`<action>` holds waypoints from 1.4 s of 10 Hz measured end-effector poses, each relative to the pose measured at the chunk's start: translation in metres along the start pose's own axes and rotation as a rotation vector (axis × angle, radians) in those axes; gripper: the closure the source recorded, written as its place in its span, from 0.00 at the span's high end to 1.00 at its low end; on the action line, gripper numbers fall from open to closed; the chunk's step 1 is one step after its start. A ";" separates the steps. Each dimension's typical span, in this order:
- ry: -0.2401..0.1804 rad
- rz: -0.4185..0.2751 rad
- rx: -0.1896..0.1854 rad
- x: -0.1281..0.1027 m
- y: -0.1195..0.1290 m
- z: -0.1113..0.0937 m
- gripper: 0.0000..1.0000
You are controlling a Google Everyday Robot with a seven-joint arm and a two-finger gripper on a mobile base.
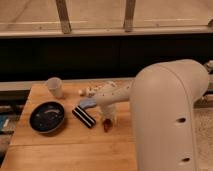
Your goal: Drag the pepper across the table
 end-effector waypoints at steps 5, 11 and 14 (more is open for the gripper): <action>-0.001 -0.009 -0.009 0.003 0.002 0.002 0.00; -0.030 0.087 0.051 -0.009 -0.051 -0.015 0.00; -0.025 0.170 0.099 -0.010 -0.102 -0.019 0.00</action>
